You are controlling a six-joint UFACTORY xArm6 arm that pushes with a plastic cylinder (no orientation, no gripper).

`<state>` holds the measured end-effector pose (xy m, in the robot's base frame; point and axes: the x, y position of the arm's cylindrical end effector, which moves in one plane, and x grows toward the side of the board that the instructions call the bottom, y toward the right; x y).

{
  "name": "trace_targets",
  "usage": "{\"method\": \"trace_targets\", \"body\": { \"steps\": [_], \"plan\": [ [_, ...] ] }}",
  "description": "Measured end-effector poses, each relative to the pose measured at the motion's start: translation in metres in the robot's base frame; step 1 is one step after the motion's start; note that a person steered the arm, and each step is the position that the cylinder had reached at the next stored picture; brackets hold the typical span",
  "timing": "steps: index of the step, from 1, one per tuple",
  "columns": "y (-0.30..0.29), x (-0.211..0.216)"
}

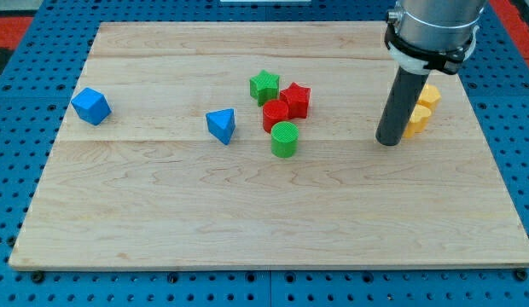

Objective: Slide red star towards bottom center

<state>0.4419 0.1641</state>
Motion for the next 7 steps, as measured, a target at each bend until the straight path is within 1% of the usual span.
{"method": "trace_targets", "body": {
  "steps": [3,4,5,6,7],
  "plan": [
    [0.061,-0.002],
    [0.049,0.023],
    [0.018,0.058],
    [-0.002,0.072],
    [-0.004,0.073]
  ]
}}
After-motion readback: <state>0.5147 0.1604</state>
